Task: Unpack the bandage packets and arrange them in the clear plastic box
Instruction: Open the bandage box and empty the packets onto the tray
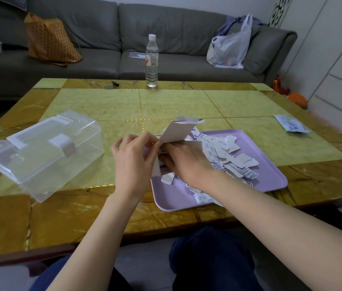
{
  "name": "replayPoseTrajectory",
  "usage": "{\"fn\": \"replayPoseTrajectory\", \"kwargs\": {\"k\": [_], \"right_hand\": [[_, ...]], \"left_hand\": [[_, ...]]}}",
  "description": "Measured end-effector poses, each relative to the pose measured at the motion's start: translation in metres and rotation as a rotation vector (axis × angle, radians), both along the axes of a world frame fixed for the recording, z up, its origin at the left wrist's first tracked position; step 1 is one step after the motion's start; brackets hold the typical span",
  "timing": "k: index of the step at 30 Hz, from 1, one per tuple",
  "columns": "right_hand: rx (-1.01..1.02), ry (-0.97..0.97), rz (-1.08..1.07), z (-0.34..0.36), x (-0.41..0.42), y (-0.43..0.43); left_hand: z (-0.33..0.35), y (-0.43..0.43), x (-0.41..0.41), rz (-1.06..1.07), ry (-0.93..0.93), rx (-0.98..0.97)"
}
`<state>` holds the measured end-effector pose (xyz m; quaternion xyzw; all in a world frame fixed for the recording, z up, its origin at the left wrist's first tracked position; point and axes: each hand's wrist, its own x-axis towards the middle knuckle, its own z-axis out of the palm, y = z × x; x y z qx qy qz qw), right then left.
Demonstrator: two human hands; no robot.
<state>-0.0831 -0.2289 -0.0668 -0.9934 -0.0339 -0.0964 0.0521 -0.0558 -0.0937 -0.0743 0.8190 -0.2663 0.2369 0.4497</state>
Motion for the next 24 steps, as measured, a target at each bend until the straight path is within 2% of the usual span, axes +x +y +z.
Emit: {"fn": "replayPoseTrajectory", "kwargs": {"k": [6,8,10,13,16,18,21,24], "right_hand": [[0.300,0.110,0.174,-0.006,-0.001,0.008],[0.474,0.161,0.181,-0.001,-0.003,0.009],[0.544,0.217,0.195,0.007,-0.007,0.009],[0.518,0.250,0.229,0.011,-0.014,0.007],[0.366,0.186,0.236,0.001,-0.007,0.006],[0.261,0.155,0.212,-0.005,-0.003,0.006],[0.263,0.133,0.169,-0.009,0.001,0.010],[0.165,0.093,0.108,-0.012,0.003,0.013]], "left_hand": [[0.001,0.007,0.000,0.024,-0.019,0.004],[0.001,0.009,0.000,0.032,-0.025,0.016],[0.001,0.012,0.001,0.035,-0.032,0.015],[0.002,0.014,0.002,0.038,-0.056,0.027],[0.001,0.012,-0.001,0.014,-0.056,0.030],[0.001,0.011,-0.002,-0.007,-0.055,0.025],[0.000,0.013,-0.001,-0.005,-0.042,0.017],[0.005,0.014,-0.004,-0.013,-0.008,-0.030]]}}
